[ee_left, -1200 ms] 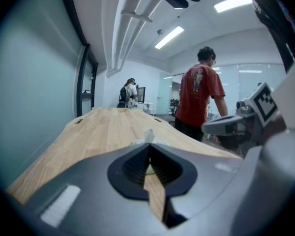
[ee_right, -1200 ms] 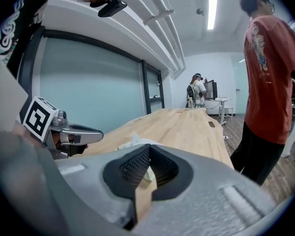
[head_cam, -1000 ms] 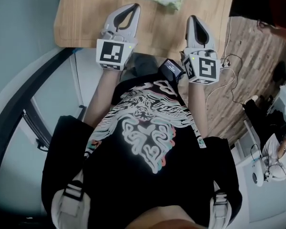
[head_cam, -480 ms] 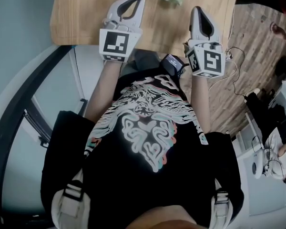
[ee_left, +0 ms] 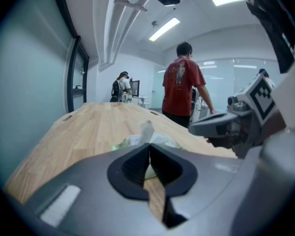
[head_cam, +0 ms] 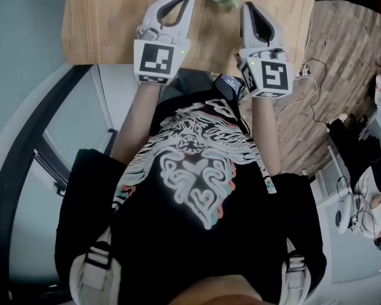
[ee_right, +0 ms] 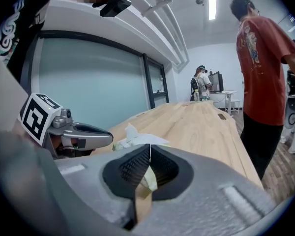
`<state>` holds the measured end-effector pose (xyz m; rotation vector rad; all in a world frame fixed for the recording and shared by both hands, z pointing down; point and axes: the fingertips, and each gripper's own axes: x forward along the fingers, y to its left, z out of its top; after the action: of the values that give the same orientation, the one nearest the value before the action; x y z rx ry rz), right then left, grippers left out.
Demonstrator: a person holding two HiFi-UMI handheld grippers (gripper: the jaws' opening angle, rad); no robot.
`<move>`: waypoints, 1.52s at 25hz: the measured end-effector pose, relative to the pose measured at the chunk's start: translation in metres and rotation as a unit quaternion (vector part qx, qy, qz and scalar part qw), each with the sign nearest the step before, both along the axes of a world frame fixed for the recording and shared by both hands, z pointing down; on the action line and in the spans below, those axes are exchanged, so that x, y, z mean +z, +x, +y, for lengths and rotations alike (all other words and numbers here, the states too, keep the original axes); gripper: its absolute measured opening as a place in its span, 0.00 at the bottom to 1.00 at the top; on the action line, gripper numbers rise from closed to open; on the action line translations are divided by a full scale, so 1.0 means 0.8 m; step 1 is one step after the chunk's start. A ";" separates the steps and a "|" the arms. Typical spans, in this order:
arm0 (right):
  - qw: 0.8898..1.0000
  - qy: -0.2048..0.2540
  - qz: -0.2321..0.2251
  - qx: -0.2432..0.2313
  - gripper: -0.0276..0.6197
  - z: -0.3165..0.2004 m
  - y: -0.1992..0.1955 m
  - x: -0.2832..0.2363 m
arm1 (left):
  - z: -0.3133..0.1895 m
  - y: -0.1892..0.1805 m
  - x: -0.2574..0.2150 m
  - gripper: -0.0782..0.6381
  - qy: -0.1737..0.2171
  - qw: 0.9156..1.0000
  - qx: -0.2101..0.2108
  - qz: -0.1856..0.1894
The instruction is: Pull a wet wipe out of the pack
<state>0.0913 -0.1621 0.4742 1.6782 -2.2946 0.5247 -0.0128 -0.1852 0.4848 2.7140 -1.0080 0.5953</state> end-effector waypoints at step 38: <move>0.990 -0.023 0.070 -0.121 0.34 -0.056 -0.070 0.035 | -0.008 0.017 0.031 0.24 -0.013 0.998 0.047 -0.034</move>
<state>0.0356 -0.2072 0.5019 1.3448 -2.3208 0.3906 0.0005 -0.1916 0.5095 2.7490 -0.8843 0.7156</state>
